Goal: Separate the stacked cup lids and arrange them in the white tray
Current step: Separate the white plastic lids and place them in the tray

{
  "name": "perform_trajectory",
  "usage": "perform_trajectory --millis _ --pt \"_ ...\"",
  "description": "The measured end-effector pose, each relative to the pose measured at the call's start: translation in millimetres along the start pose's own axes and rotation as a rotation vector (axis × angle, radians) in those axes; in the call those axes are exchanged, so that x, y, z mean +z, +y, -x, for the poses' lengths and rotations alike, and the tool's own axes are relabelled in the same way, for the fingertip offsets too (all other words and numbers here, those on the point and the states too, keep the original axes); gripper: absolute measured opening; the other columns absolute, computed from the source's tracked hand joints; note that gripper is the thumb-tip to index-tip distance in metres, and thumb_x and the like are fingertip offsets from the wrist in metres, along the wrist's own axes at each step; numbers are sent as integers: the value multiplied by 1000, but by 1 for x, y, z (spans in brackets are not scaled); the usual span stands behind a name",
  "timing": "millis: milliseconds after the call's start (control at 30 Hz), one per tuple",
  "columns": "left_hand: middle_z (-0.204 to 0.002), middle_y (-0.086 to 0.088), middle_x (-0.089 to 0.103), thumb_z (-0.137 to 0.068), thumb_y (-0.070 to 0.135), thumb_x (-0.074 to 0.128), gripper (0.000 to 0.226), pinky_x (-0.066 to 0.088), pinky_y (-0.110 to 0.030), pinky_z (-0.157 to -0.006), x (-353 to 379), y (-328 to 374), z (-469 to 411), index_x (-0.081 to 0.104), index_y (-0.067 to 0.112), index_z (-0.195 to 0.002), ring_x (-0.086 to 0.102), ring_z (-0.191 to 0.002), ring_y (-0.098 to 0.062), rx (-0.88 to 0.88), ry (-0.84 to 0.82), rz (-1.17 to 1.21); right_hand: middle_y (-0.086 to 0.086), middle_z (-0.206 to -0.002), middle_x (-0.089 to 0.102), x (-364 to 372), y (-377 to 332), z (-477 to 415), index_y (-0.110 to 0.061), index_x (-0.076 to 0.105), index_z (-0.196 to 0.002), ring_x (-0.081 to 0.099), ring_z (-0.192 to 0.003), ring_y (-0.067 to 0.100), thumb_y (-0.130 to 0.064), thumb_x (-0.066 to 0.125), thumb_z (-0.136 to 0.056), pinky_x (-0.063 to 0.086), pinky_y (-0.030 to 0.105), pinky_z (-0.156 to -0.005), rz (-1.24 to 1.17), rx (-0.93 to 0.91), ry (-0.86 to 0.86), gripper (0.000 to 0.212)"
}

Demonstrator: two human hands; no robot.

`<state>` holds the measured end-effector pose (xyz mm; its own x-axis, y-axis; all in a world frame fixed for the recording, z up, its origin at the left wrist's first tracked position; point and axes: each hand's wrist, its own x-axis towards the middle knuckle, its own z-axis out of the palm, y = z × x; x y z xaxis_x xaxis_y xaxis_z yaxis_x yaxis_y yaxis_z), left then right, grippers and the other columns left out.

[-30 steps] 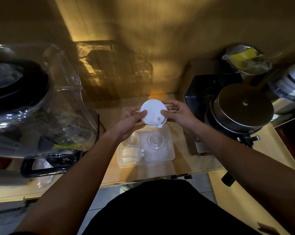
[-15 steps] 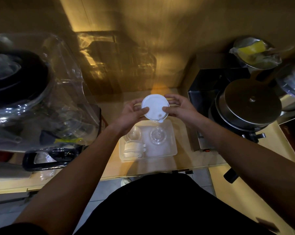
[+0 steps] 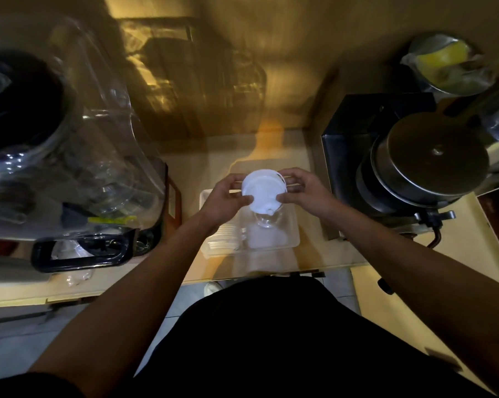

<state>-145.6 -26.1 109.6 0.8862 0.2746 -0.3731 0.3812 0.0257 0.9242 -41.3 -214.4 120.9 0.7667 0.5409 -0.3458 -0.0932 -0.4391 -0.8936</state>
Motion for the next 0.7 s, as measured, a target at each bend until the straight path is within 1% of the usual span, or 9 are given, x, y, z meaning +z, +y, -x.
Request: perform_trajectory --millis 100,200,333,433,533,633,700 --pt "-96 0 61 -79 -6 70 44 53 -32 -83 4 -13 1 56 15 -115 63 -95 -21 -1 -21 -40 -2 -100 64 1 12 3 -15 59 -119 64 -91 12 4 77 -73 53 14 -73 24 13 0 53" --pt "-95 2 61 -75 -4 73 46 52 -35 -87 10 -23 3 56 14 -115 64 -101 -21 11 -22 -149 6 -110 64 4 25 6 -21 59 -116 64 -101 20 2 79 -71 53 24 -80 70 20 -12 55" --pt "-108 -4 63 -72 0 76 46 53 -35 -84 16 -35 6 56 12 -113 62 -101 -19 79 -51 -347 5 -115 61 10 42 14 -18 56 -125 62 -106 19 -2 77 -72 54 33 -84 168 31 -38 59" --pt "-108 -3 62 -72 1 77 47 51 -32 -80 20 -44 10 56 11 -113 60 -99 -19 76 -78 -411 4 -114 60 14 54 17 -16 56 -122 61 -109 23 -1 77 -72 56 40 -86 223 31 -64 56" --pt "-111 -6 63 -74 7 77 45 49 -33 -81 23 -54 13 55 11 -114 59 -100 -23 115 -125 -517 5 -117 60 16 65 20 -16 57 -117 60 -110 25 -1 76 -71 56 48 -88 265 25 -72 52" --pt "-109 -10 63 -77 13 76 43 50 -38 -82 26 -63 17 54 10 -114 58 -99 -27 169 -171 -638 8 -119 59 17 75 23 -14 58 -116 60 -109 25 1 74 -71 55 47 -91 284 43 -84 50" --pt "-108 -10 62 -79 15 74 43 48 -36 -80 28 -66 19 53 10 -116 56 -98 -27 184 -203 -683 8 -121 59 17 80 25 -14 58 -117 58 -111 24 0 74 -72 54 46 -93 303 60 -112 50"
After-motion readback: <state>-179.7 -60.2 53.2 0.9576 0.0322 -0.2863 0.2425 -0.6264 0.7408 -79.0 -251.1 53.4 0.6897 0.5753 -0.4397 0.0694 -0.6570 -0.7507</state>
